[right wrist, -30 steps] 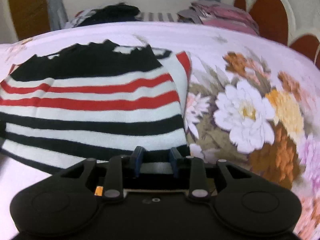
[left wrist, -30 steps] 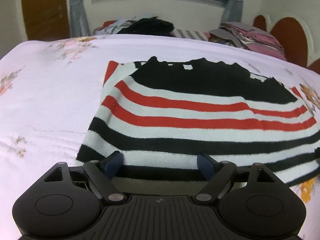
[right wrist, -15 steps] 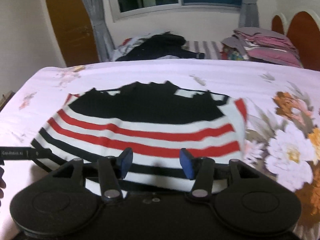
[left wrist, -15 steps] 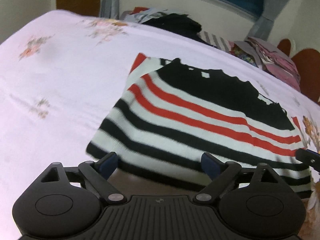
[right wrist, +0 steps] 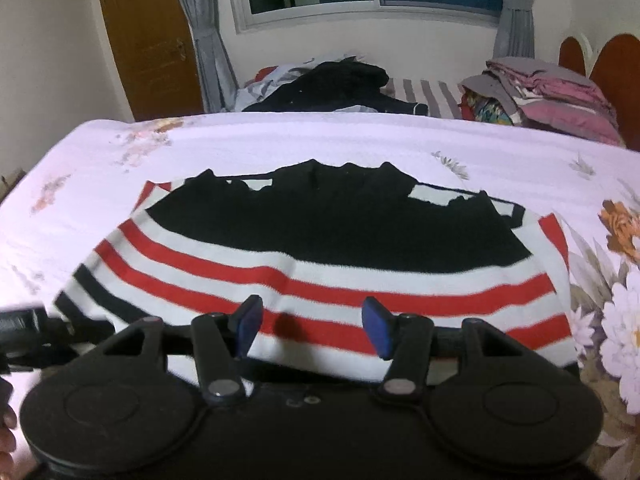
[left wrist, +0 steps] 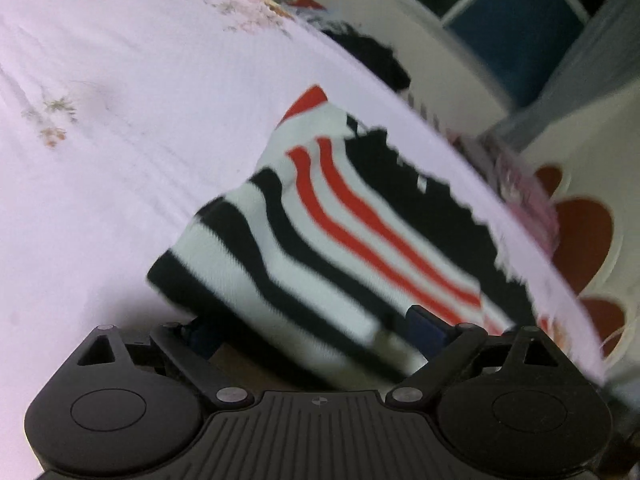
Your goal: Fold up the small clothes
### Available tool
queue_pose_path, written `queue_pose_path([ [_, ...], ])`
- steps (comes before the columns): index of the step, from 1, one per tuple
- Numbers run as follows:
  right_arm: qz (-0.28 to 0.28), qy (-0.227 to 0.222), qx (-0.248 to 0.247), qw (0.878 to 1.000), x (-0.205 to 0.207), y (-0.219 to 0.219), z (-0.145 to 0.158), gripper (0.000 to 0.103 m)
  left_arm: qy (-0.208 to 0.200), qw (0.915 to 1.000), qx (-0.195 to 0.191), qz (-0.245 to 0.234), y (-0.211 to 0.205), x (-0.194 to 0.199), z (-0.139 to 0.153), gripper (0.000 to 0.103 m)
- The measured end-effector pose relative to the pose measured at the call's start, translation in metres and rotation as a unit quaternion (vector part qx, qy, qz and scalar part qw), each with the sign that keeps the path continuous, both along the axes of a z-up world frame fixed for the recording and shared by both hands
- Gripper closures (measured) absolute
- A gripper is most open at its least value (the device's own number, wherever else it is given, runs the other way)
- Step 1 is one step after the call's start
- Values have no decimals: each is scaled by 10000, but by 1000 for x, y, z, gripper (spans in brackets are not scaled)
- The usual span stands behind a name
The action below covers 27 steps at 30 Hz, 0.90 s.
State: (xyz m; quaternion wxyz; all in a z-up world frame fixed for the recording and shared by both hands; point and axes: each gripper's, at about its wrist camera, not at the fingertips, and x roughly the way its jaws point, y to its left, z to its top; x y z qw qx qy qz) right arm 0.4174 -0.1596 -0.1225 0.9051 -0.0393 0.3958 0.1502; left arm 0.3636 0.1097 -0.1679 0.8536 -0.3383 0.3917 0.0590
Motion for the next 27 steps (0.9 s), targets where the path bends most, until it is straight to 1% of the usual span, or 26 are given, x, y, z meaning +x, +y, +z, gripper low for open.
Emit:
queue_pose_path([
  [2,-29,-57,-118,9999,4,6,-6,50,-209,9996,-168,128,4,6,-4,11],
  [4,-64,-71,-230,9997,7,11,-13,50,-371,9987,-248,232,6,11,-8,20],
  [7,-111,29,-418,9991,11,15,-29,51,-479,9975,-301,427,11,15,-13,42],
  [8,-84,-64,-523,9986,10,17,-34,51,-446,9975,-310,447,12,18,-15,58],
  [9,-41,-124,-636,9979,9,21,-35,50,-412,9972,-358,504,15,20,-19,65],
  [11,-58,-137,-670,9976,8,23,-35,49,-448,9964,-469,552,19,22,-22,70],
  [13,-50,-165,-632,9979,6,21,-35,49,-499,9962,-509,497,21,22,-21,76],
  [14,-48,-156,-605,9980,6,20,-34,49,-518,9961,-546,457,20,23,-20,81],
  [16,-76,-99,-509,9986,8,17,-31,49,-624,9963,-466,368,19,22,-13,84],
  [20,-103,-56,-325,9994,7,12,-26,48,-913,9955,-189,160,10,23,10,86],
  [22,-178,-105,-160,9997,4,5,-21,48,-1160,9932,69,-20,-2,25,27,87],
  [24,-311,-180,32,9993,1,-8,-14,48,-1433,9886,340,-296,-20,29,46,87],
  [27,-557,-235,219,9979,-3,-34,-4,48,-1738,9789,610,-882,-54,40,69,87],
])
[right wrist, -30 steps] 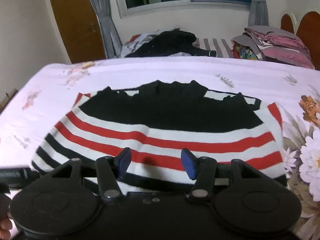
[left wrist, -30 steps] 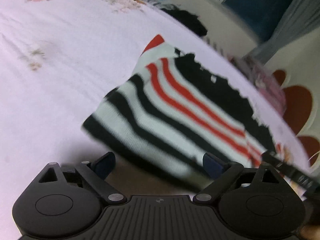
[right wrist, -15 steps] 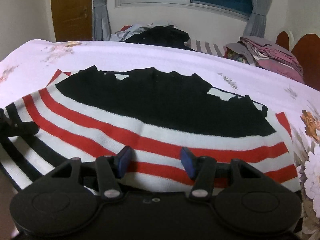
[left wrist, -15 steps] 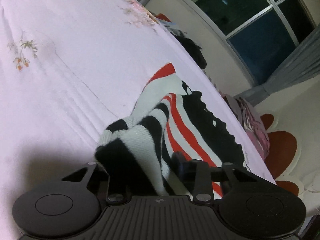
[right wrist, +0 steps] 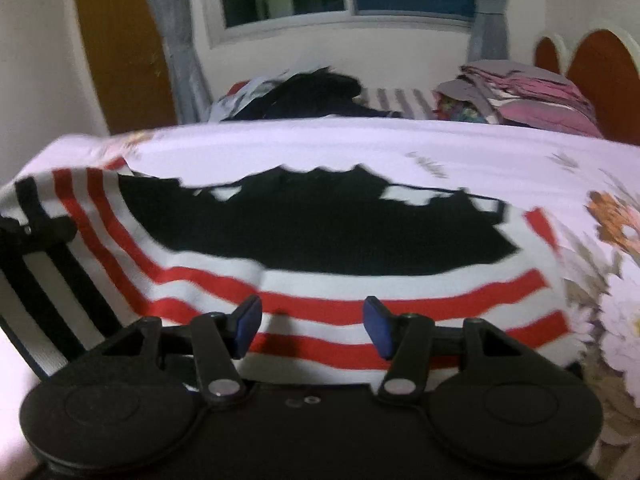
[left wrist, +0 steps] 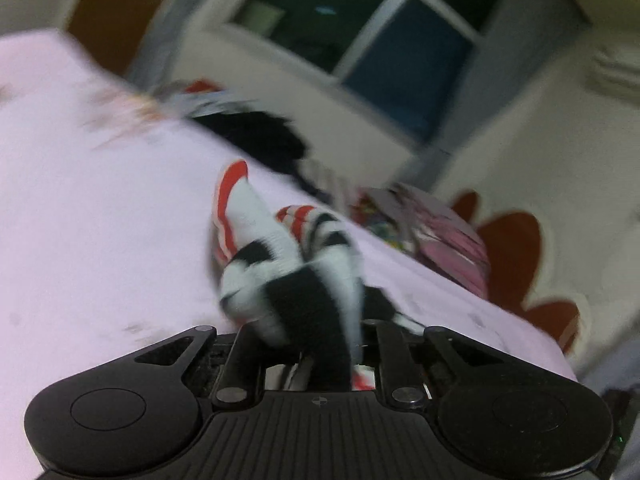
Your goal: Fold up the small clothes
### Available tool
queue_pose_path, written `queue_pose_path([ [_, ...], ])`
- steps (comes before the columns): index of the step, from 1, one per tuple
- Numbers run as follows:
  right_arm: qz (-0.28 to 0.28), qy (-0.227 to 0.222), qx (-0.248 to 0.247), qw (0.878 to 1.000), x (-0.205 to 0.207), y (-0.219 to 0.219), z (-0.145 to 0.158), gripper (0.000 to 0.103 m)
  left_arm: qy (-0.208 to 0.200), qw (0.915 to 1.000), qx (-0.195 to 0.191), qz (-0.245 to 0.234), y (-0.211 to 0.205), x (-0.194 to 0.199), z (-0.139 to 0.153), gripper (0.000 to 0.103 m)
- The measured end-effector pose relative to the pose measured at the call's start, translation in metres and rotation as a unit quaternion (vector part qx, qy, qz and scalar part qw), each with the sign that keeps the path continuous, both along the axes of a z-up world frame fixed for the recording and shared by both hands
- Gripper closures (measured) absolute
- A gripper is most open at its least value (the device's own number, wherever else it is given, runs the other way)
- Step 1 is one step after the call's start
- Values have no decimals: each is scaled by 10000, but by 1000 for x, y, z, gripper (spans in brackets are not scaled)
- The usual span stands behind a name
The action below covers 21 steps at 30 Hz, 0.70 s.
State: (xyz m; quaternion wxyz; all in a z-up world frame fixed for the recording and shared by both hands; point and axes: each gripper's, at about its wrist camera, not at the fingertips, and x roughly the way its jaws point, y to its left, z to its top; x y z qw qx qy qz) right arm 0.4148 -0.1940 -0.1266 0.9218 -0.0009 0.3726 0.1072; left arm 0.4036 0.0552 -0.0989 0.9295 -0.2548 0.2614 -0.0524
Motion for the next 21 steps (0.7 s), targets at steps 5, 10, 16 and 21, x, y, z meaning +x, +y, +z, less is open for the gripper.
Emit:
queue_pose_path([
  [5,-471,-78,80,9988,-9,-54,14,48,-244,9955,287,-874,-72,22,15,87],
  [10,-1075,-70,124,9941,-25,-115,21,48,-172,9826,753,-1689,-153,31,1,87],
  [16,-1297,65,588,9898,-35,-161,24,48,103,9634,1690,-2079,-200,23,-22,78],
  [21,-918,227,1396,9857,-17,-161,33,33,-28,9501,1998,-2396,-205,1,-9,30],
])
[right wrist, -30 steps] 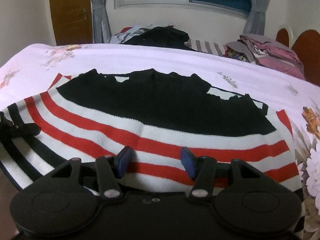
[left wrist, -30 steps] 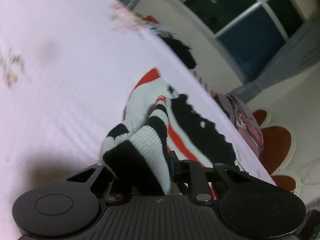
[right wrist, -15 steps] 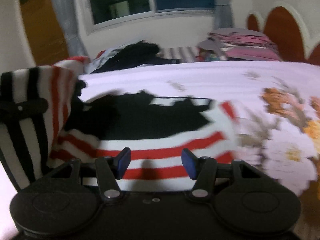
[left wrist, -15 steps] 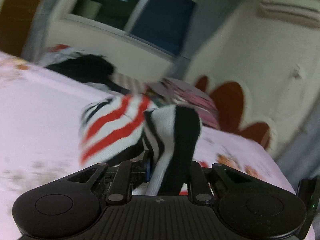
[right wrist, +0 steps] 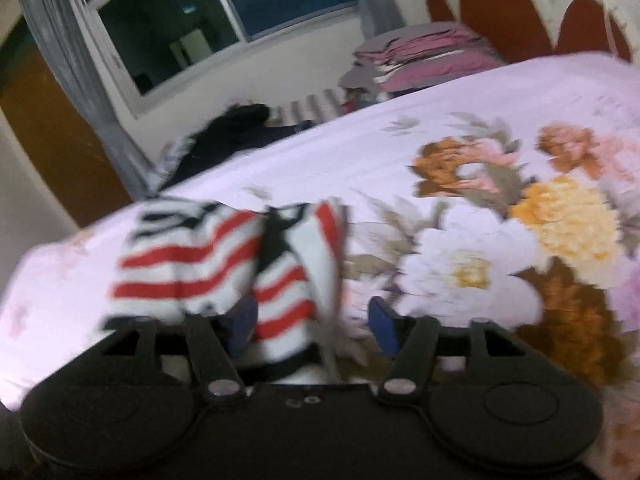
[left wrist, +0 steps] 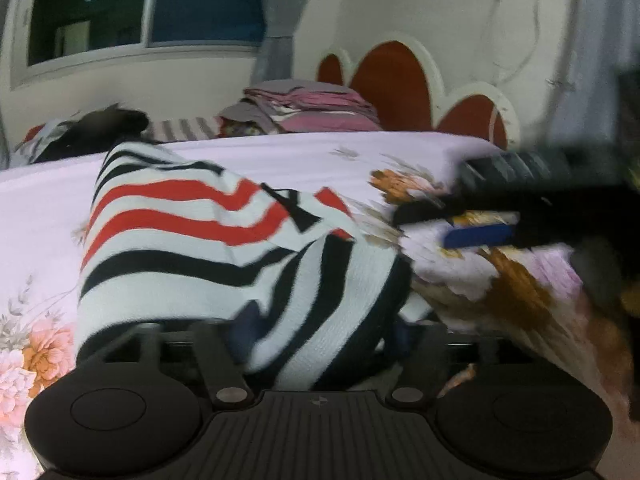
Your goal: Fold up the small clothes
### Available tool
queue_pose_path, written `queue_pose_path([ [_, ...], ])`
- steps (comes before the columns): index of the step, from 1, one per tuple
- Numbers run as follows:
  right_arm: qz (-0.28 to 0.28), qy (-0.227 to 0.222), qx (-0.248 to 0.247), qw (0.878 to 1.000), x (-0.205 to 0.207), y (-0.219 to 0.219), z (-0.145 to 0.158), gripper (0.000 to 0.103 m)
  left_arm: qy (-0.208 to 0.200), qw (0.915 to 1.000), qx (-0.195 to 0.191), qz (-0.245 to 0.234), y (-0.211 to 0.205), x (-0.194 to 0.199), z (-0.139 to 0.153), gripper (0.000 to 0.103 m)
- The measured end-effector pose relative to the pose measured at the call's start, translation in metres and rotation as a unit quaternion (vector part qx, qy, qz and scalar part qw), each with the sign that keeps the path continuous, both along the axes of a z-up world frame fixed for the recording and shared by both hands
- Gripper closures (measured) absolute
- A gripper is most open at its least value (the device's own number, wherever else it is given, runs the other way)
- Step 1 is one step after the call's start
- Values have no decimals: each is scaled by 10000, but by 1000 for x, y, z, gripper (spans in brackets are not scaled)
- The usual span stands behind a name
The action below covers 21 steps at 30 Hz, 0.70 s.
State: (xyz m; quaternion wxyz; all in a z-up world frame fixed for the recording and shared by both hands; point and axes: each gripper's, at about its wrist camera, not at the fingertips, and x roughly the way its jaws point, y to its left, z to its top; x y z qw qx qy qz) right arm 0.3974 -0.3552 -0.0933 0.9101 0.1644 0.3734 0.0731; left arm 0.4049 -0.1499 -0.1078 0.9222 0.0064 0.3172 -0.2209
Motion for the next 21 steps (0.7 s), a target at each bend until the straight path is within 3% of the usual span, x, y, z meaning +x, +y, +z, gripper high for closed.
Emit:
queue_pose_path([
  [5,540,466,537,9960,31,23,-13,32,49,9999,6,-108,11,-23,20,28],
  [11,691,863,764,9909,50,38,-35,34,-168,9979,-211,595,68,-45,42,28],
  [14,715,1023,878,9883,57,45,-46,47,-242,9923,-285,1180,102,-43,48,28],
  [17,670,1044,974,9875,59,47,-52,51,-132,9861,-367,1614,129,-32,47,28],
  [21,687,852,881,9901,58,50,-47,76,-87,9821,-412,1838,141,-20,41,28],
])
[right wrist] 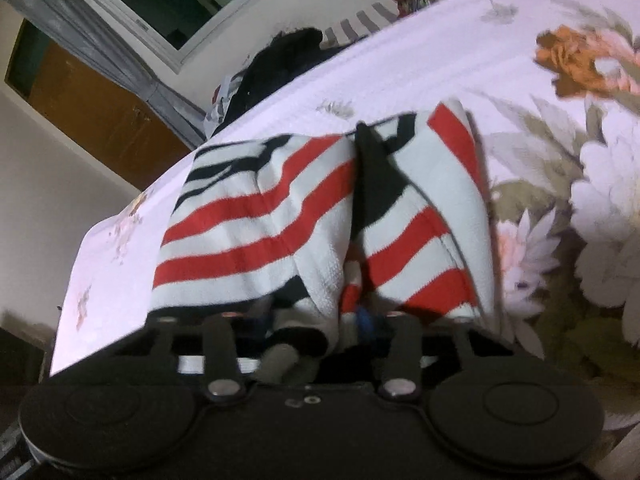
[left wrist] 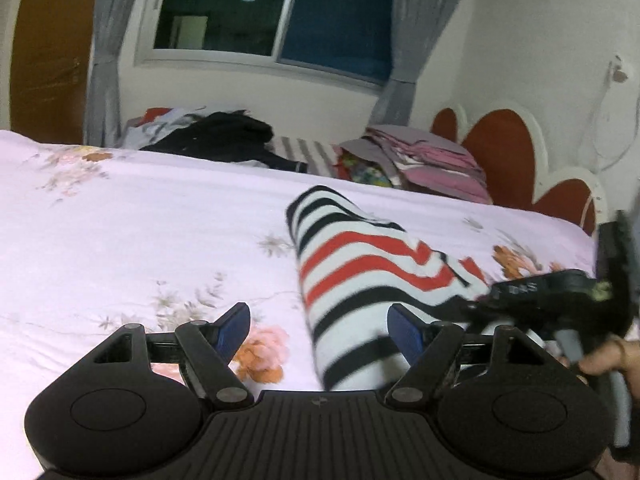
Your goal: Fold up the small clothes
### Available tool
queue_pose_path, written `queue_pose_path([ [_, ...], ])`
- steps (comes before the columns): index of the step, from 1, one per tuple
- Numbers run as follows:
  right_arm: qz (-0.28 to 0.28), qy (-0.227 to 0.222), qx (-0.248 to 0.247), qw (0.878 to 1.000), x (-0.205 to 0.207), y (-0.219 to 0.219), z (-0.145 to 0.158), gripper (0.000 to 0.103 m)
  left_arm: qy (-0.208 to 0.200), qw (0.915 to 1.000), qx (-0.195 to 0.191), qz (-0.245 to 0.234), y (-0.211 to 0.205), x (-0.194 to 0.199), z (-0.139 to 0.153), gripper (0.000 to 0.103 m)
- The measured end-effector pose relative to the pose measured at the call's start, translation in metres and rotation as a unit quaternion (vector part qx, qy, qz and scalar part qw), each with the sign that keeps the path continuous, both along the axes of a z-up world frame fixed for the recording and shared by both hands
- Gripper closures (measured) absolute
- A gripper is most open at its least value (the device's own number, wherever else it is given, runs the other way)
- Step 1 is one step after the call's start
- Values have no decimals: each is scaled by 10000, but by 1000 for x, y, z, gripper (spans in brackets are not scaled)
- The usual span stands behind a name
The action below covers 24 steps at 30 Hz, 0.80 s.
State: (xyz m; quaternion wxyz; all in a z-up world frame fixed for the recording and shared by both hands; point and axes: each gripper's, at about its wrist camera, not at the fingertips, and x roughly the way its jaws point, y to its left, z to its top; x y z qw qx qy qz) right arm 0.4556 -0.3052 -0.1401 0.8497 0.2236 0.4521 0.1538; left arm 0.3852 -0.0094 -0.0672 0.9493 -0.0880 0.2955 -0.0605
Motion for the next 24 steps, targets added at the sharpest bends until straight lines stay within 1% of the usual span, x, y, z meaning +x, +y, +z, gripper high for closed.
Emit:
queue_pose_path([
  [2,65,-258,-238,9994,-5,6,10,80,15,9999,-99,9,-4,8,-2,28],
  [4,141,-652,-615,9959,-11,14,25,82,-14,9999,-155,-33,-15,17,-4,28],
  [7,84,-1244,-1096,9861,-22,12,47,82,-48,9996,-248,-143,-32,32,-7,28],
  [10,-15,-1606,-1571,9744,-36,0,57,83,-55,9991,-272,-322,-46,38,-11,28],
  [11,-60,-1607,-1665,9728,-38,-4,54,83,-9,9988,-265,-400,-52,40,-15,28],
  [14,-264,-1049,-1564,9818,-36,-25,28,83,254,9977,-200,-589,-65,42,-28,28],
  [15,-304,-913,-1544,9833,-35,-29,20,83,358,9973,-147,-628,-68,43,-33,28],
  [16,-333,-886,-1535,9836,-36,-30,15,83,495,9966,-58,-660,-72,45,-39,28],
  [18,-347,-946,-1580,9823,-39,-30,14,82,615,9957,-10,-686,-74,46,-48,28],
  [20,-355,-854,-1508,9842,-36,-32,15,80,668,9956,-61,-657,-71,46,-52,27],
  [21,-329,-749,-1407,9867,-35,-33,15,78,686,9955,-76,-645,-71,46,-52,27],
  [24,-315,-623,-1099,9915,-46,-41,24,70,655,9955,-10,-691,-70,44,-52,27],
])
